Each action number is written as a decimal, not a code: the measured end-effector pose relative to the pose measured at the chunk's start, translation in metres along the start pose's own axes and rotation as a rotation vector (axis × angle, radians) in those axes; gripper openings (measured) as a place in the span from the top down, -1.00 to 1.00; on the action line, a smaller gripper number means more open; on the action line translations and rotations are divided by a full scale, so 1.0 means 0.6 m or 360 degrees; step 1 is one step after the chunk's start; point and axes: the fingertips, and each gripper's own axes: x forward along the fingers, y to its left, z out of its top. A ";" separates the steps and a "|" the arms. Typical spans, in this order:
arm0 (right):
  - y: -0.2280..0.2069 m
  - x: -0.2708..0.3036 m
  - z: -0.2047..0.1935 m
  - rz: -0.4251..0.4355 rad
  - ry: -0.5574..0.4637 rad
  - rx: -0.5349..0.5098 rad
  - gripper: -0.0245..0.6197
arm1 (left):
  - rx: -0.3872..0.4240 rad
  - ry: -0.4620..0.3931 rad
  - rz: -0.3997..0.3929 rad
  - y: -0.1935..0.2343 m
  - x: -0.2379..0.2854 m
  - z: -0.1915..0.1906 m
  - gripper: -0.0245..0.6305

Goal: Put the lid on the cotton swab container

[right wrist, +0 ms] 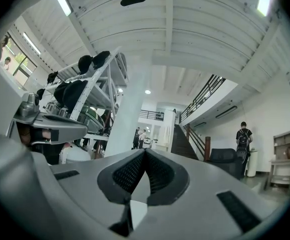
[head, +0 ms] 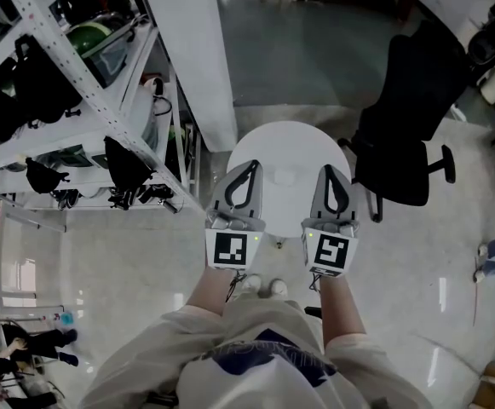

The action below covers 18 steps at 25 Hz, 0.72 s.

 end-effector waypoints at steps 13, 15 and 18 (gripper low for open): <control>-0.006 0.006 -0.013 0.0006 0.0080 -0.0033 0.90 | 0.0006 0.0040 0.0001 0.009 0.001 -0.017 0.93; -0.008 0.007 -0.010 0.0001 0.0061 -0.0024 0.90 | 0.0006 0.0038 0.0002 0.009 0.001 -0.018 0.93; -0.006 0.008 -0.009 0.0013 0.0070 -0.0044 0.90 | 0.0009 0.0041 0.0004 0.010 0.001 -0.019 0.93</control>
